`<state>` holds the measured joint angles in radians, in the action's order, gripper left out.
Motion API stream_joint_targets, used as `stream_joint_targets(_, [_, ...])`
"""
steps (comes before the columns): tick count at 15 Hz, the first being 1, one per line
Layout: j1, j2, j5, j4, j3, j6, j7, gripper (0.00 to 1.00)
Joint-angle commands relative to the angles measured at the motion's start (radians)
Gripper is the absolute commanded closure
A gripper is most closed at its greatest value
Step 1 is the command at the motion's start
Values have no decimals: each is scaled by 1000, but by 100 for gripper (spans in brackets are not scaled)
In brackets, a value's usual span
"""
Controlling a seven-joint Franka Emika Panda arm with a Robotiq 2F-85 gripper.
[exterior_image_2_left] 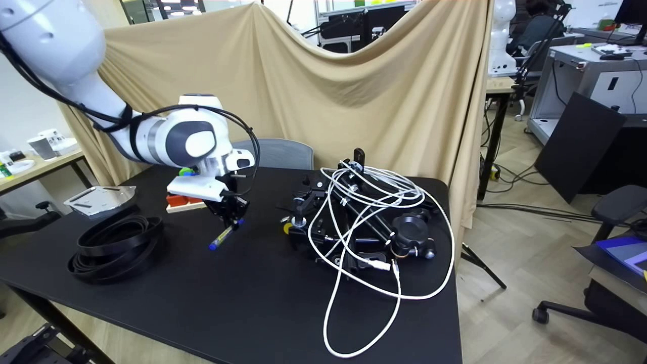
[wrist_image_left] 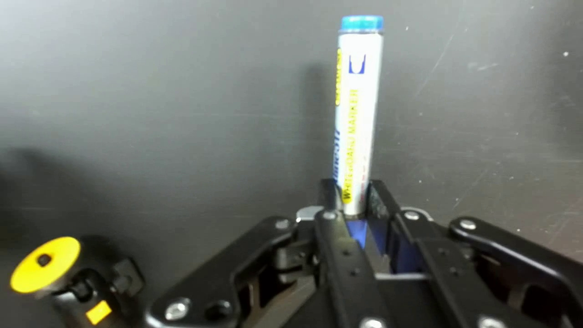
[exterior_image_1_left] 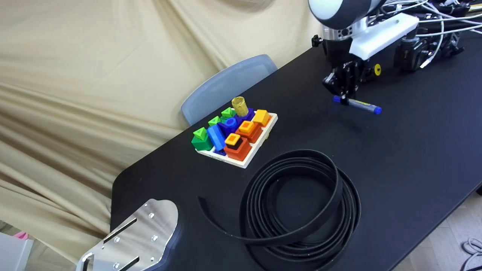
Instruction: Move the marker to the right
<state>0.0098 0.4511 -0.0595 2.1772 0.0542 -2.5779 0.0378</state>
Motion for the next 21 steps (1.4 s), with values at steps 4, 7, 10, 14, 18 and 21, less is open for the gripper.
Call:
stream_joint_targets(4, [55,-321,105,307,-113,-17,-276,95])
stream_joint_targets(7, [24,-413,207,397,-164,-17,-394,95])
stream_joint_targets(10, [-49,-464,261,450,-207,-3,-407,95])
stream_joint_targets(14, [-156,-485,331,486,-263,17,-346,95])
stream_joint_targets(18, [-228,-454,343,473,-302,-10,-274,95])
stream_joint_targets(21, [-250,-407,372,419,-312,-33,-239,95])
